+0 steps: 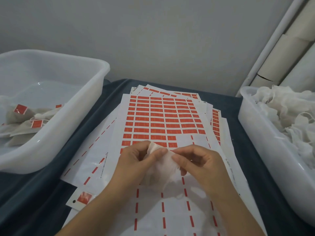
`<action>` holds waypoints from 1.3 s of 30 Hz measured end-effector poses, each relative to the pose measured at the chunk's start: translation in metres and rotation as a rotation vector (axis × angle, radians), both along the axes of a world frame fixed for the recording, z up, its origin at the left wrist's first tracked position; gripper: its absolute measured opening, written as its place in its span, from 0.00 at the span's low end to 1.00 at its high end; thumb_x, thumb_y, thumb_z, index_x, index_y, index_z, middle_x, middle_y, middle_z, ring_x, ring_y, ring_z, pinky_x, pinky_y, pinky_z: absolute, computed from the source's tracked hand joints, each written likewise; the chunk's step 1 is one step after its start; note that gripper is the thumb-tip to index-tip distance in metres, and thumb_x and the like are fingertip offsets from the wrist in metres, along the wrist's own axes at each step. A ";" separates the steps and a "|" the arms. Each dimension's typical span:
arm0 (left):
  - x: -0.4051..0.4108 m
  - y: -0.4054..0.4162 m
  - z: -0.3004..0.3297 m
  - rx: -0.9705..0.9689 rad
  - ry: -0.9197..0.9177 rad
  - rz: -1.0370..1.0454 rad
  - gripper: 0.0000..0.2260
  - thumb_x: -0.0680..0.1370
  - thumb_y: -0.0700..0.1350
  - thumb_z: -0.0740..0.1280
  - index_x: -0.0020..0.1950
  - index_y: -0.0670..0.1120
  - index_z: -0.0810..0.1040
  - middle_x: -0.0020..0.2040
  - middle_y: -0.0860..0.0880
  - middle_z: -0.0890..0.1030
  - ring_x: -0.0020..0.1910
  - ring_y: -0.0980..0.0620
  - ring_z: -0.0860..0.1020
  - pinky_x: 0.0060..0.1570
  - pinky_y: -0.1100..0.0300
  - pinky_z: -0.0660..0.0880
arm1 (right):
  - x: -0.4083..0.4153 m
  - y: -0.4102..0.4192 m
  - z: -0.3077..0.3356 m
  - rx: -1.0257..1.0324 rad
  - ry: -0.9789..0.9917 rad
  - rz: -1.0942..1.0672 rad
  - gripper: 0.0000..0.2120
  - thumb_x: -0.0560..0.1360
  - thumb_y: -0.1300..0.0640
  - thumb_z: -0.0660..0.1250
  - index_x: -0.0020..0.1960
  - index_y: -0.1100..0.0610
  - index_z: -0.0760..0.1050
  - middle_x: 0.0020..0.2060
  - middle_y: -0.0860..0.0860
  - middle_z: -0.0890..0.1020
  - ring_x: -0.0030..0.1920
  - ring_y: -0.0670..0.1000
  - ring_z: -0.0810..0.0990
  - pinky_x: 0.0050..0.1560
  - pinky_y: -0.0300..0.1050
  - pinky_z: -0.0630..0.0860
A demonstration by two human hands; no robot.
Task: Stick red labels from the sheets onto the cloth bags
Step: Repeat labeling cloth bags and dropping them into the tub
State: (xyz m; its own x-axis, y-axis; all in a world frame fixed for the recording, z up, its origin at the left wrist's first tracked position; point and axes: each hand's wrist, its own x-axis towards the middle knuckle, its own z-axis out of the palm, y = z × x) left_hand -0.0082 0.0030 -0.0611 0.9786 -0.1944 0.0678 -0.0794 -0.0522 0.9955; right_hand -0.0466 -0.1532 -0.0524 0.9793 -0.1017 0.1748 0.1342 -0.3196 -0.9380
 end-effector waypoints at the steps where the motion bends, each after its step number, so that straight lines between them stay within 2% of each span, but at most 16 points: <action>1: 0.000 0.001 0.000 0.000 0.000 0.004 0.18 0.58 0.64 0.65 0.38 0.52 0.79 0.35 0.61 0.81 0.39 0.63 0.79 0.29 0.75 0.71 | 0.000 -0.001 0.001 0.013 0.004 0.001 0.08 0.63 0.47 0.68 0.42 0.45 0.79 0.36 0.37 0.83 0.37 0.43 0.82 0.35 0.28 0.75; 7: 0.001 0.002 -0.004 0.012 0.001 0.000 0.22 0.61 0.68 0.64 0.43 0.53 0.77 0.41 0.64 0.79 0.44 0.67 0.76 0.31 0.77 0.70 | -0.001 -0.008 0.003 -0.028 0.021 -0.037 0.05 0.64 0.48 0.66 0.40 0.44 0.78 0.33 0.38 0.82 0.35 0.41 0.81 0.36 0.24 0.72; 10: -0.002 -0.001 0.000 0.071 -0.035 -0.126 0.18 0.60 0.70 0.66 0.45 0.64 0.74 0.45 0.67 0.76 0.48 0.69 0.74 0.32 0.75 0.72 | 0.000 -0.004 0.002 -0.060 0.002 -0.042 0.05 0.65 0.47 0.65 0.40 0.45 0.76 0.35 0.36 0.82 0.37 0.39 0.80 0.36 0.23 0.72; 13: -0.003 -0.004 0.004 0.222 -0.156 -0.166 0.14 0.59 0.68 0.64 0.44 0.75 0.72 0.46 0.76 0.73 0.50 0.73 0.71 0.35 0.76 0.73 | -0.002 0.003 0.001 -0.076 -0.025 0.034 0.04 0.67 0.47 0.63 0.41 0.45 0.75 0.37 0.36 0.81 0.38 0.40 0.80 0.37 0.26 0.74; 15: -0.002 -0.003 0.004 0.217 -0.169 -0.111 0.11 0.59 0.67 0.62 0.39 0.69 0.77 0.43 0.76 0.75 0.49 0.73 0.72 0.35 0.78 0.72 | -0.003 0.004 0.000 -0.100 -0.028 0.033 0.05 0.69 0.46 0.61 0.41 0.46 0.73 0.39 0.37 0.80 0.40 0.41 0.80 0.40 0.27 0.74; 17: 0.000 -0.001 0.004 0.202 -0.178 -0.063 0.12 0.60 0.67 0.62 0.36 0.62 0.77 0.41 0.75 0.75 0.48 0.73 0.72 0.37 0.81 0.69 | -0.004 0.001 0.003 -0.081 -0.024 0.014 0.06 0.69 0.46 0.61 0.42 0.47 0.73 0.40 0.38 0.80 0.42 0.41 0.80 0.41 0.26 0.74; 21: 0.000 0.001 0.005 0.145 -0.187 -0.054 0.14 0.61 0.64 0.62 0.38 0.58 0.77 0.43 0.69 0.77 0.49 0.68 0.74 0.35 0.80 0.70 | -0.009 -0.007 0.010 0.210 0.029 0.008 0.09 0.70 0.49 0.61 0.42 0.54 0.74 0.37 0.46 0.82 0.43 0.44 0.81 0.42 0.24 0.72; 25: 0.002 -0.001 0.006 0.098 -0.137 -0.054 0.17 0.60 0.67 0.62 0.43 0.62 0.78 0.47 0.69 0.77 0.50 0.68 0.74 0.33 0.77 0.72 | -0.007 -0.005 0.010 0.514 0.049 0.015 0.07 0.70 0.52 0.62 0.40 0.54 0.76 0.33 0.51 0.80 0.35 0.49 0.80 0.45 0.35 0.77; 28: 0.002 0.000 0.003 0.164 -0.187 -0.010 0.13 0.64 0.62 0.63 0.45 0.60 0.76 0.48 0.69 0.75 0.49 0.68 0.74 0.36 0.79 0.70 | -0.005 -0.005 0.013 0.586 0.028 -0.008 0.07 0.69 0.54 0.62 0.38 0.54 0.78 0.31 0.52 0.79 0.32 0.48 0.78 0.41 0.36 0.77; 30: 0.001 0.003 0.001 0.086 -0.124 -0.034 0.14 0.66 0.63 0.61 0.37 0.56 0.79 0.39 0.62 0.80 0.39 0.63 0.78 0.34 0.76 0.71 | -0.006 -0.004 0.016 0.601 0.026 0.025 0.08 0.68 0.53 0.63 0.36 0.51 0.80 0.30 0.52 0.79 0.31 0.49 0.78 0.40 0.37 0.78; 32: -0.004 0.002 0.003 0.077 0.071 -0.238 0.20 0.66 0.66 0.57 0.34 0.56 0.83 0.33 0.56 0.81 0.31 0.59 0.78 0.33 0.73 0.73 | -0.009 -0.001 0.017 0.555 0.017 0.065 0.07 0.66 0.51 0.65 0.37 0.48 0.82 0.30 0.51 0.80 0.30 0.49 0.79 0.41 0.37 0.78; 34: -0.006 -0.002 0.002 0.151 0.217 -0.389 0.22 0.66 0.69 0.53 0.38 0.62 0.83 0.37 0.55 0.83 0.36 0.57 0.80 0.38 0.69 0.75 | -0.011 0.003 0.018 0.443 0.015 0.119 0.07 0.66 0.49 0.66 0.39 0.45 0.82 0.29 0.49 0.81 0.29 0.47 0.80 0.41 0.35 0.78; 35: -0.004 -0.003 0.002 0.127 0.280 -0.398 0.22 0.66 0.70 0.52 0.40 0.63 0.82 0.40 0.53 0.84 0.40 0.55 0.81 0.40 0.66 0.75 | -0.012 0.006 0.018 0.387 0.024 0.163 0.06 0.66 0.50 0.66 0.39 0.44 0.83 0.28 0.47 0.81 0.28 0.46 0.80 0.40 0.34 0.78; 37: 0.001 -0.001 0.004 -0.050 0.395 -0.375 0.20 0.68 0.68 0.56 0.44 0.61 0.82 0.45 0.49 0.84 0.43 0.51 0.82 0.40 0.62 0.75 | -0.014 0.011 0.017 0.304 0.065 0.297 0.06 0.68 0.53 0.67 0.41 0.45 0.83 0.29 0.46 0.82 0.29 0.45 0.81 0.40 0.34 0.78; 38: 0.004 0.002 0.006 -0.152 0.440 -0.372 0.19 0.68 0.66 0.58 0.45 0.59 0.83 0.45 0.50 0.84 0.41 0.51 0.82 0.38 0.64 0.76 | -0.014 0.014 0.015 0.266 0.096 0.359 0.06 0.69 0.53 0.68 0.42 0.46 0.83 0.30 0.46 0.83 0.30 0.45 0.81 0.40 0.35 0.78; 39: 0.006 0.006 0.009 -0.258 0.480 -0.366 0.18 0.69 0.62 0.59 0.45 0.55 0.84 0.41 0.51 0.84 0.35 0.52 0.82 0.33 0.67 0.75 | -0.015 0.017 0.013 0.218 0.131 0.397 0.06 0.69 0.53 0.69 0.43 0.46 0.83 0.31 0.45 0.83 0.31 0.45 0.81 0.41 0.35 0.78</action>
